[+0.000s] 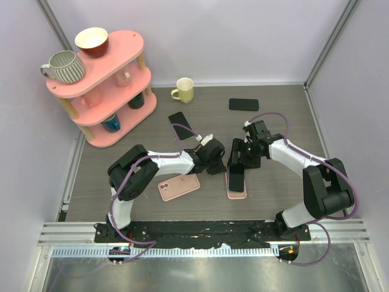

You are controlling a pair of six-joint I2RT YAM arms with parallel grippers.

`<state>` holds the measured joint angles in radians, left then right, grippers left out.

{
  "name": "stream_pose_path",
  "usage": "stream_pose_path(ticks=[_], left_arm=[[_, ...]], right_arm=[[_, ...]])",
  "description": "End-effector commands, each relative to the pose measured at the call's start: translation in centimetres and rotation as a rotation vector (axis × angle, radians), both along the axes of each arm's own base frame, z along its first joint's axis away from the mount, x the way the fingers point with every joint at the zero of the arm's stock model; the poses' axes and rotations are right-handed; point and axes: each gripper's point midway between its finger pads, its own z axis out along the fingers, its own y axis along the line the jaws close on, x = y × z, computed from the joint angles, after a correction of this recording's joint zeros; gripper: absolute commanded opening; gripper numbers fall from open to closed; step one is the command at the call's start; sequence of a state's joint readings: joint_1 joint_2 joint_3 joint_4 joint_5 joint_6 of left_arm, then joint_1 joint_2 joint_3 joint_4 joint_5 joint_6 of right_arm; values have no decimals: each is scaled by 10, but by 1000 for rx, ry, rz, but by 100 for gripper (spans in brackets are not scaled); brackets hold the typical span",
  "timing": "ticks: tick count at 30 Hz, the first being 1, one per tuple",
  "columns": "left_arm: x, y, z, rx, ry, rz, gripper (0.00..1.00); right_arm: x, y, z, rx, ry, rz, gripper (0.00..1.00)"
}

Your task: Put the phone into the phone case

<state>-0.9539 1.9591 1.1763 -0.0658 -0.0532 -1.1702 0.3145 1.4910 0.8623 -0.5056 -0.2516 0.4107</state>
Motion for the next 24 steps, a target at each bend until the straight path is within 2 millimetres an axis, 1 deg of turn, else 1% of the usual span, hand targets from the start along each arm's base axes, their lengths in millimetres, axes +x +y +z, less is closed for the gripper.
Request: stream_pose_path(ticks=[1, 4, 5, 7, 8, 11, 15, 22, 24], left_arm=[[1, -2, 5, -22, -24, -10, 0], [2, -4, 6, -28, -22, -13, 0], [2, -5, 7, -31, -23, -14, 0], [2, -7, 8, -36, -21, -18, 0], [2, -7, 10, -38, -23, -16, 0], [2, -7, 9, -37, -22, -16, 0], [3, -4, 6, -21, -21, -10, 0], [3, 0, 0, -10, -8, 2, 0], [4, 1, -1, -2, -10, 9, 0]], right_arm=[[4, 0, 9, -46, -74, 74, 22], [-1, 2, 6, -57, -85, 105, 25], [-5, 2, 3, -60, -76, 105, 26], [-6, 2, 1, -58, -73, 95, 29], [-10, 1, -3, -60, -63, 92, 30], [-13, 0, -3, -56, -77, 69, 34], [-18, 4, -2, -32, -88, 65, 34], [-29, 2, -4, -40, -94, 57, 34], [-31, 2, -5, -38, -92, 47, 37]])
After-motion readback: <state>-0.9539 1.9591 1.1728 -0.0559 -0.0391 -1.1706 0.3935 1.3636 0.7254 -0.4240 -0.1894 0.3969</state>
